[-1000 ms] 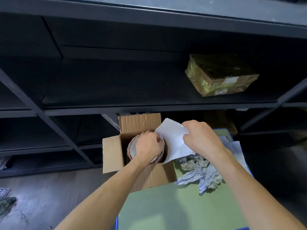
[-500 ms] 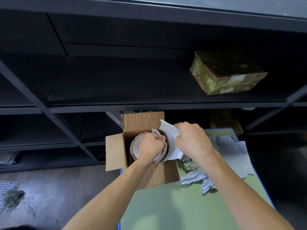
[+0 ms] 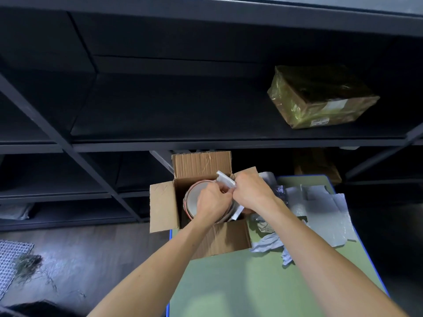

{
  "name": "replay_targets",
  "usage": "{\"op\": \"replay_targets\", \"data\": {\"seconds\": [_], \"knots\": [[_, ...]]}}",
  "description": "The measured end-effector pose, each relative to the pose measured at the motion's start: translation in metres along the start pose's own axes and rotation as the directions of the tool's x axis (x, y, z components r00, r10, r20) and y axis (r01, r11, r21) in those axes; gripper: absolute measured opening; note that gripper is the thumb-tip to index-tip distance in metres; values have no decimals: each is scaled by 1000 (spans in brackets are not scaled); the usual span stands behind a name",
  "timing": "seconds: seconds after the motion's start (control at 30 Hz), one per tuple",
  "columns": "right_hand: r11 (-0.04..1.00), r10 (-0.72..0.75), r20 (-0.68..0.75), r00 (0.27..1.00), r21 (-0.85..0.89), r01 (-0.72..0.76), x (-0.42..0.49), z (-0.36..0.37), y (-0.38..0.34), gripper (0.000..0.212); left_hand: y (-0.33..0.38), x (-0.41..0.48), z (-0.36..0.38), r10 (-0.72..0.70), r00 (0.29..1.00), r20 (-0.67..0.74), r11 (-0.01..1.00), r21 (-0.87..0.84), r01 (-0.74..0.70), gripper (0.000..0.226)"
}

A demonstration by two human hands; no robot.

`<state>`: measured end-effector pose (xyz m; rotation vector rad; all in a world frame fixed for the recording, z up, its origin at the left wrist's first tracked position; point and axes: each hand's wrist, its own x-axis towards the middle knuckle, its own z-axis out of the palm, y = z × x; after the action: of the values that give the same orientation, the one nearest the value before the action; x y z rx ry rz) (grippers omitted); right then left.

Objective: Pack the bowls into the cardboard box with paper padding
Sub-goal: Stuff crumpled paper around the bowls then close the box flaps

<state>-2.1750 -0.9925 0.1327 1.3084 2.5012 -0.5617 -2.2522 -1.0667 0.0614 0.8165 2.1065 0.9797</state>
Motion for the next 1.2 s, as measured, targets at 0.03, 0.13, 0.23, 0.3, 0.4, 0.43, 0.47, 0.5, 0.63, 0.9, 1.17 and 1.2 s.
{"op": "replay_targets", "data": {"seconds": [0.03,0.13,0.23,0.3,0.4,0.43,0.47,0.5,0.63,0.9,1.17,1.2], "knots": [[1000,-8,-15,1000,-20,8,1,0,0,13,-1,0,0,17,1000,0,1000,5,-17,29],[992,-54,-42,998,-115,49,3,6,-1,21,-5,5,1,15,1000,11,1000,-26,-15,23],[988,-73,-57,996,-140,64,3,14,1,22,-12,9,0,-29,1000,9,994,-101,29,25],[991,-82,-110,991,-113,70,-2,12,6,25,-16,11,-1,-39,999,1,988,-152,39,28],[989,-118,-204,972,-114,97,-8,11,15,20,-17,12,-2,-37,999,-3,983,-180,36,31],[989,-121,-213,969,-109,99,-7,13,17,16,-16,13,-1,-42,999,-3,983,-177,40,30],[989,-120,-207,971,-111,98,-6,14,18,13,-16,13,0,-44,999,0,984,-173,44,28],[988,-120,-197,973,-123,97,-5,16,17,11,-16,14,1,-46,999,4,984,-173,46,28],[960,-187,-170,967,-238,144,-5,25,8,17,-17,13,3,-30,1000,-9,988,-155,28,28],[969,-186,-278,942,-211,130,-6,34,20,16,-17,12,-1,-31,999,-23,984,-175,26,27],[973,-231,-369,900,-115,202,-5,52,36,12,-16,-3,-3,78,996,-47,996,-32,-79,18],[971,-237,-393,888,-96,217,-8,50,39,10,-16,-7,-4,89,995,-52,995,-30,-90,16]]}}
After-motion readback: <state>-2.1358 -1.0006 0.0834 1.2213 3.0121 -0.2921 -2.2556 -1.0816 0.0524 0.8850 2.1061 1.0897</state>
